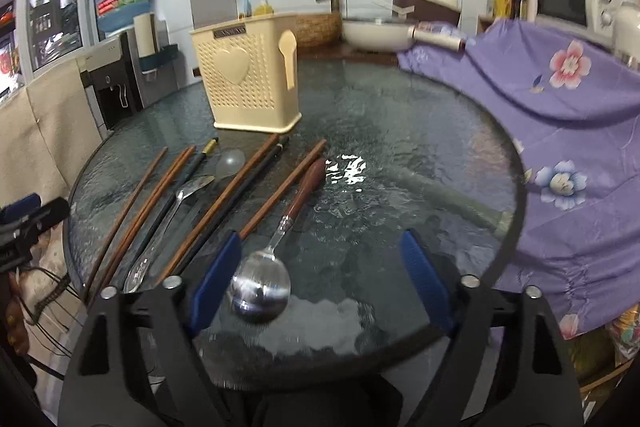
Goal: Organize utensils
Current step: 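Grasp a wooden chopstick with the left tool while the right tool grasps a wooden spoon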
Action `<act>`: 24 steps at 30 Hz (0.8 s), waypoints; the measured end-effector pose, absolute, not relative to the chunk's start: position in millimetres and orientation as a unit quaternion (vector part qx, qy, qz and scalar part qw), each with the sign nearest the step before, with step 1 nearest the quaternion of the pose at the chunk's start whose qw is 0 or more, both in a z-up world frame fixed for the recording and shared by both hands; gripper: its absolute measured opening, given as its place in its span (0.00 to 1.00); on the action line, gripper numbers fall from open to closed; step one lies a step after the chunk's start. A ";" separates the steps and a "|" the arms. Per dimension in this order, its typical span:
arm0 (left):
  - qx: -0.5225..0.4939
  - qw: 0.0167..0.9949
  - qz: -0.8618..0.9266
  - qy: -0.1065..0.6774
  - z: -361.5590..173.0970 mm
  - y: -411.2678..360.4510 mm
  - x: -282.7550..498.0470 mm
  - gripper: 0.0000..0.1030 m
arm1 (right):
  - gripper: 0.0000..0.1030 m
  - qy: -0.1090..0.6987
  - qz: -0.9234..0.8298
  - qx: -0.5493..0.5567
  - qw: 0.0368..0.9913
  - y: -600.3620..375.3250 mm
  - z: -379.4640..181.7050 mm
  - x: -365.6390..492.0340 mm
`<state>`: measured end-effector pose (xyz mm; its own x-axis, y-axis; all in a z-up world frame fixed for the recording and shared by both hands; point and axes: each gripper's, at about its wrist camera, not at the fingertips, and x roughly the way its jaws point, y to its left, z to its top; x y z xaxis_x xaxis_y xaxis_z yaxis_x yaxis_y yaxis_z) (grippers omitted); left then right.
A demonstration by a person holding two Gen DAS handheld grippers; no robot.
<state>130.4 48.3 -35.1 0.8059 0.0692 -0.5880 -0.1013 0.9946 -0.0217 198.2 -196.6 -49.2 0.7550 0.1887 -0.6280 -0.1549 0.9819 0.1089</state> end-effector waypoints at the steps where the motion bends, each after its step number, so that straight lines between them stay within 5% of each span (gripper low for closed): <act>1: -0.022 0.947 0.046 0.318 -35.4 49.1 138.4 0.93 | 0.69 0.358 0.097 0.033 0.928 -196.2 -51.1 213.8; 14: 0.002 0.927 0.041 0.373 -42.6 54.0 209.8 0.73 | 0.36 0.454 0.071 0.022 0.888 -171.3 -72.4 295.0; 24: -0.020 0.911 0.023 0.410 -53.0 55.0 246.1 0.57 | 0.26 0.456 0.054 -0.004 0.888 -160.7 -75.5 313.6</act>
<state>246.1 55.0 -53.0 0.6624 0.0259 -0.7487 -0.0585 0.9981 -0.0172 313.6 -160.7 -75.5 0.5783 0.0922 -0.8106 -0.1003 0.9941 0.0415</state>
